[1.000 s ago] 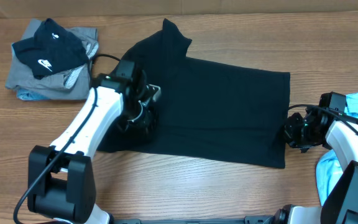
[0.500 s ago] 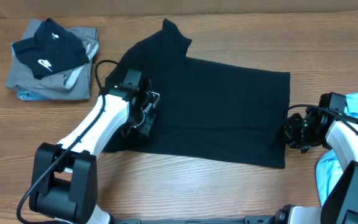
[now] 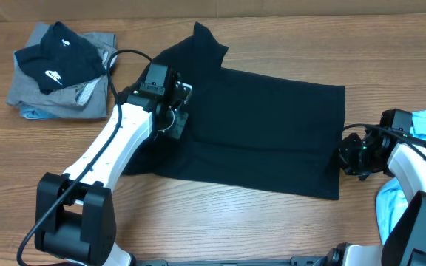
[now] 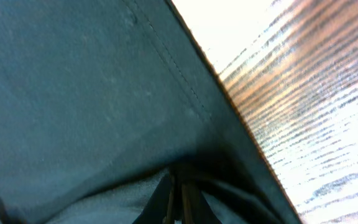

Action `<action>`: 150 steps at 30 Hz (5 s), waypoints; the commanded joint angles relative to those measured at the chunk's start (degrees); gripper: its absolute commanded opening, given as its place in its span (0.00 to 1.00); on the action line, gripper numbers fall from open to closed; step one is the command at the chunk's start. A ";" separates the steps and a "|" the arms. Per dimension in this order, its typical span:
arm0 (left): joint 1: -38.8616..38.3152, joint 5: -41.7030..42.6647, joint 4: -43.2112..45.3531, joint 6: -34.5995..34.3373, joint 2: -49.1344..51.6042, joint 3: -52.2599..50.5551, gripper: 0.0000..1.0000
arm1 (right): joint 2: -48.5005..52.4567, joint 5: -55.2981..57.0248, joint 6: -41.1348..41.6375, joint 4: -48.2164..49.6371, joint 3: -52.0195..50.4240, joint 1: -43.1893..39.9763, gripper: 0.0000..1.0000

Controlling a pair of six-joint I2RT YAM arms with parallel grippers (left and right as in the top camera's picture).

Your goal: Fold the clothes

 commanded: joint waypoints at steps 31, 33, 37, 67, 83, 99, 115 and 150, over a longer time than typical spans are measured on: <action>5.70 -1.11 -24.87 -6.58 0.24 21.14 0.42 | -3.69 2.73 -1.75 -29.35 28.63 0.79 0.52; 6.93 -1.16 -27.41 -7.93 0.24 18.34 0.40 | -3.69 3.72 -1.73 -30.97 25.70 0.98 0.54; 10.60 0.52 -27.36 -11.32 0.24 9.18 0.37 | -3.69 3.76 -1.55 -30.49 17.81 0.98 0.54; 20.39 -0.44 -8.07 -11.30 0.22 -13.79 0.04 | -4.09 4.09 9.84 -9.66 -8.22 0.74 0.04; 22.47 -4.11 -21.73 -13.92 0.17 -13.68 0.04 | -7.37 10.05 14.25 -26.71 -5.11 0.55 0.12; 21.14 20.39 -21.70 2.51 0.15 15.52 1.00 | -7.37 3.39 -1.14 -24.92 20.09 0.55 0.47; 5.90 8.79 5.27 3.54 25.59 36.96 0.96 | -7.23 0.92 -3.06 -25.16 26.95 0.55 0.59; 5.68 2.49 21.42 4.42 43.36 39.85 0.57 | -7.23 3.98 -3.26 -23.32 23.98 0.55 0.59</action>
